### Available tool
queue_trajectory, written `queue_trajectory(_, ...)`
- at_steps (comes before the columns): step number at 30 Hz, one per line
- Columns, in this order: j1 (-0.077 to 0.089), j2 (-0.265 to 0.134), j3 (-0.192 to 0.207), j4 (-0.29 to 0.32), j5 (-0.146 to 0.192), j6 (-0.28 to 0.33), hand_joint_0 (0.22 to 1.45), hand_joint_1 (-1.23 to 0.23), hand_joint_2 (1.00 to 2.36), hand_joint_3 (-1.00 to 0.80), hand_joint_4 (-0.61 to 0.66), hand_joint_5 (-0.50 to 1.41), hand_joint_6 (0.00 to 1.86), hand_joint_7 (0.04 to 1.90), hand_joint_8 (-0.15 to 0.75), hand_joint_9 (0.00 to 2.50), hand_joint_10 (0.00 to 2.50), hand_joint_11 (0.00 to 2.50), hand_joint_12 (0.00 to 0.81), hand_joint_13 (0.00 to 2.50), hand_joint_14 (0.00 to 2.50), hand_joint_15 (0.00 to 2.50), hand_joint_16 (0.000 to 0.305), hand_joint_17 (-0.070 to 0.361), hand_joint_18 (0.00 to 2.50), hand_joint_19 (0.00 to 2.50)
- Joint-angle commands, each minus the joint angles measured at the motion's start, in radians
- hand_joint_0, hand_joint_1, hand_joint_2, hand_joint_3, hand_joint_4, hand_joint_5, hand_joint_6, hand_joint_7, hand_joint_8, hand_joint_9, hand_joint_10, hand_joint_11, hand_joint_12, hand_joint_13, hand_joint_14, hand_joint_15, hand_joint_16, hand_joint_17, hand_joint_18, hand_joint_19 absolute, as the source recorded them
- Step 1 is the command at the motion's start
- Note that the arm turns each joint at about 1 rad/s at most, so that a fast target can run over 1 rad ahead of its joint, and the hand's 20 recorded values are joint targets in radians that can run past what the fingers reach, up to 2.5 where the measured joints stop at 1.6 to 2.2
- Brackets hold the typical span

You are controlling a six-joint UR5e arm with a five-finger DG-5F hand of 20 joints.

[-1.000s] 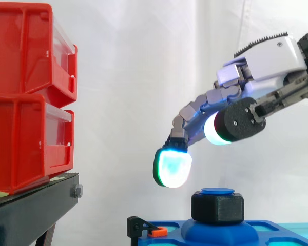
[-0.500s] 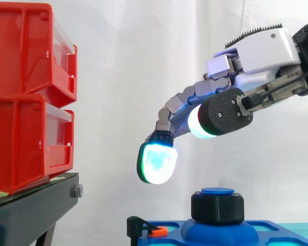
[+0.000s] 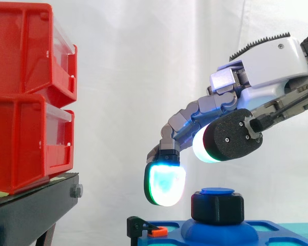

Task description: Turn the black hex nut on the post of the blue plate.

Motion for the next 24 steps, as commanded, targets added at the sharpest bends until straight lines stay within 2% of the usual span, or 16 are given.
queue_trajectory(1,0.006,0.000,-0.001,-0.003,0.005,0.000,0.47,-0.26,1.00,-0.50,0.32,-0.16,0.50,0.91,0.283,0.17,0.00,0.00,0.433,0.09,0.00,0.00,0.064,0.144,0.00,0.08)
queue_trajectory(5,0.011,0.000,-0.001,-0.006,0.007,0.000,0.47,-0.26,1.00,-0.50,0.31,-0.16,0.50,0.92,0.286,0.17,0.00,0.00,0.433,0.09,0.00,0.00,0.064,0.144,0.00,0.08)
queue_trajectory(17,0.011,0.000,-0.001,-0.037,0.011,-0.004,0.47,-0.26,1.00,-0.50,0.33,-0.15,0.50,0.93,0.290,0.17,0.00,0.00,0.433,0.11,0.00,0.00,0.065,0.145,0.00,0.10)
queue_trajectory(24,-0.003,0.000,-0.001,-0.052,0.007,-0.014,0.47,-0.26,1.00,-0.50,0.32,-0.15,0.50,0.94,0.292,0.18,0.00,0.00,0.433,0.12,0.00,0.00,0.064,0.145,0.00,0.09)
